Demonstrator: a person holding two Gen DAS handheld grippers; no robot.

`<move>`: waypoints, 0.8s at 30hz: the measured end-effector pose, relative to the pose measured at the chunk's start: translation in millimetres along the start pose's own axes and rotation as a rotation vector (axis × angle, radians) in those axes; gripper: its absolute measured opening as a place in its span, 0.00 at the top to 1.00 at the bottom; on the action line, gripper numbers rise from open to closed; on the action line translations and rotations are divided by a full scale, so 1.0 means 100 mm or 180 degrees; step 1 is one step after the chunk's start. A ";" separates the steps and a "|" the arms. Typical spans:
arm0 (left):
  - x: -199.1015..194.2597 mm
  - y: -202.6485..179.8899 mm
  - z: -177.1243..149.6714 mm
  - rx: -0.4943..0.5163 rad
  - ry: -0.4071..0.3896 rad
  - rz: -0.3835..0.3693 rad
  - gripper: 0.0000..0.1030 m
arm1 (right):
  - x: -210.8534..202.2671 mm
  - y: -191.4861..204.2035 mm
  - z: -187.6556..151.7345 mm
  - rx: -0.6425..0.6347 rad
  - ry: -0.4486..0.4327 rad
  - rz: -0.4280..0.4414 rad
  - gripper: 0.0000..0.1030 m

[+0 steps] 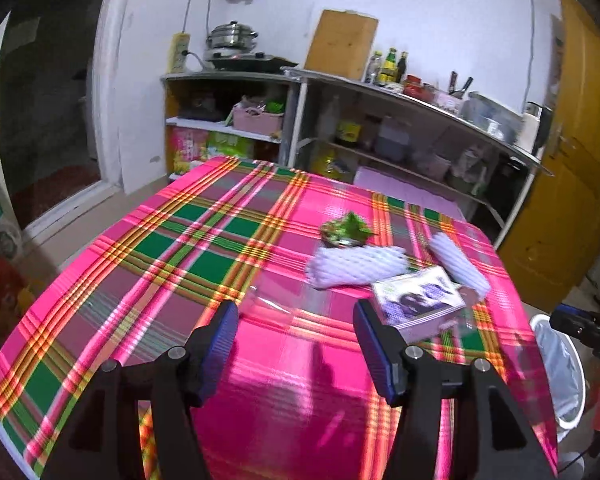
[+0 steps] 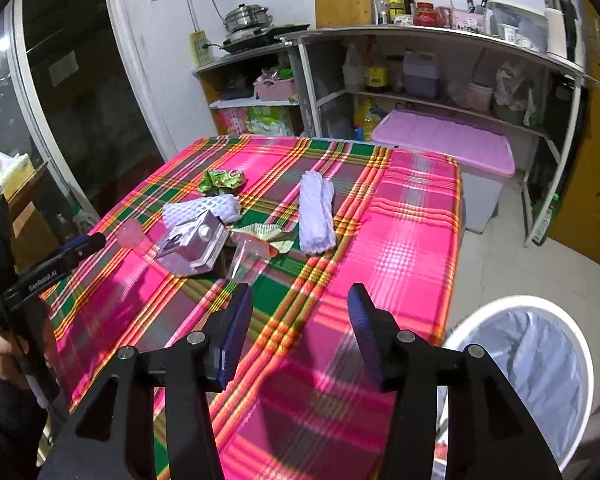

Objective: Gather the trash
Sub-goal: 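Grasp the clear plastic cup with the left tool while the right tool grasps the white foam net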

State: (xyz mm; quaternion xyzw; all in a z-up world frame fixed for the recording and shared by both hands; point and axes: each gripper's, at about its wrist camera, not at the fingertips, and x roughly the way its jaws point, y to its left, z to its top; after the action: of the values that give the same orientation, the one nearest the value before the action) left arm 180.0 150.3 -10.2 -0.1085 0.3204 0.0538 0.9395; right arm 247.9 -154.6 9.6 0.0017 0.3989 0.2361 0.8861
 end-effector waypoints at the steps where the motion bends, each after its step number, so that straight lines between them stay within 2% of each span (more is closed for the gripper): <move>1: 0.07 0.04 0.02 -0.0010 0.0027 0.0008 0.42 | 0.04 0.00 0.02 -0.0001 0.0016 -0.0004 0.51; 12: 0.70 0.18 0.07 0.0127 0.0419 0.0027 0.39 | 0.65 -0.08 0.31 -0.0068 0.0213 -0.0038 0.51; 15: 0.78 0.17 0.07 0.0122 0.0522 -0.0020 0.39 | 0.79 -0.09 0.39 -0.0087 0.0255 -0.0029 0.51; 20: 0.91 0.14 0.05 0.0174 0.0691 0.0049 0.39 | 1.05 -0.07 0.45 -0.0121 0.0380 -0.0016 0.52; 21: 0.92 0.13 0.06 0.0186 0.0692 0.0063 0.42 | 1.08 -0.07 0.45 -0.0119 0.0393 -0.0023 0.58; 22: 0.92 0.12 0.06 0.0201 0.0681 0.0065 0.51 | 1.11 -0.07 0.45 -0.0113 0.0411 -0.0032 0.72; 24: 0.92 0.10 0.06 0.0226 0.0683 0.0070 0.57 | 1.12 -0.08 0.43 -0.0078 0.0407 -0.0030 0.76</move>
State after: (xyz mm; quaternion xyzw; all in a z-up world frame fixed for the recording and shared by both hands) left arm 254.7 164.4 -64.2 -0.0767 0.4220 0.0407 0.9024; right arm 345.9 -106.8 -41.4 -0.0262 0.4517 0.2364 0.8599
